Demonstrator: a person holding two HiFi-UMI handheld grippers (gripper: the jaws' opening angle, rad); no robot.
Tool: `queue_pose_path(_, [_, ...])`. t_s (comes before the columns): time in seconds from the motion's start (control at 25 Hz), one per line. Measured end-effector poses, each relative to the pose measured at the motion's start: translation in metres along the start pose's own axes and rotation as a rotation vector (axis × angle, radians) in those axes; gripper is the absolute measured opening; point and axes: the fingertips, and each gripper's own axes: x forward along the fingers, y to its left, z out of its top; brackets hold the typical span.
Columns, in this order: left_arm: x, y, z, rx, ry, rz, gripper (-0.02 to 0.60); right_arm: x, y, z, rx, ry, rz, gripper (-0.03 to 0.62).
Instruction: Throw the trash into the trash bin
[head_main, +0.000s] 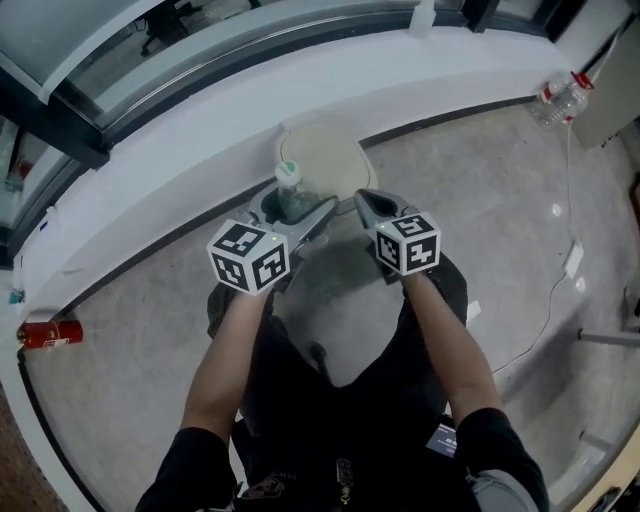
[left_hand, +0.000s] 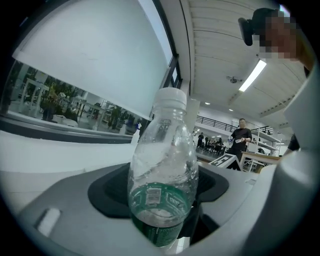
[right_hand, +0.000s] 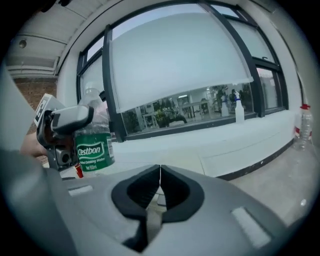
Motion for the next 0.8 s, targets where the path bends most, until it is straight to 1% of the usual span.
queue_pose_path(0.2, [0.011, 0.025, -0.010, -0.035, 0.014, 0.009, 0.344, 0.041, -0.010, -0.034, 0.003, 0.123, 0.005, 0.006])
queue_pose_path(0.4, [0.015, 0.038, -0.017, -0.064, 0.018, 0.009, 0.344, 0.062, -0.017, -0.082, 0.021, 0.267, -0.004, 0.005])
queue_pose_path(0.48, [0.015, 0.040, -0.017, -0.071, 0.014, 0.008, 0.344, 0.064, -0.021, -0.091, 0.035, 0.284, -0.013, 0.003])
queue_pose_path(0.56, [0.013, 0.041, -0.017, -0.079, 0.006, 0.008, 0.344, 0.067, -0.022, -0.091, 0.045, 0.301, -0.019, 0.003])
queue_pose_path(0.68, [0.007, 0.038, -0.016, -0.095, -0.011, 0.016, 0.344, 0.068, -0.018, -0.095, 0.023, 0.329, -0.026, 0.003])
queue_pose_path(0.8, [0.001, 0.032, -0.010, -0.094, -0.027, 0.019, 0.344, 0.068, -0.020, -0.096, 0.004, 0.324, -0.042, 0.003])
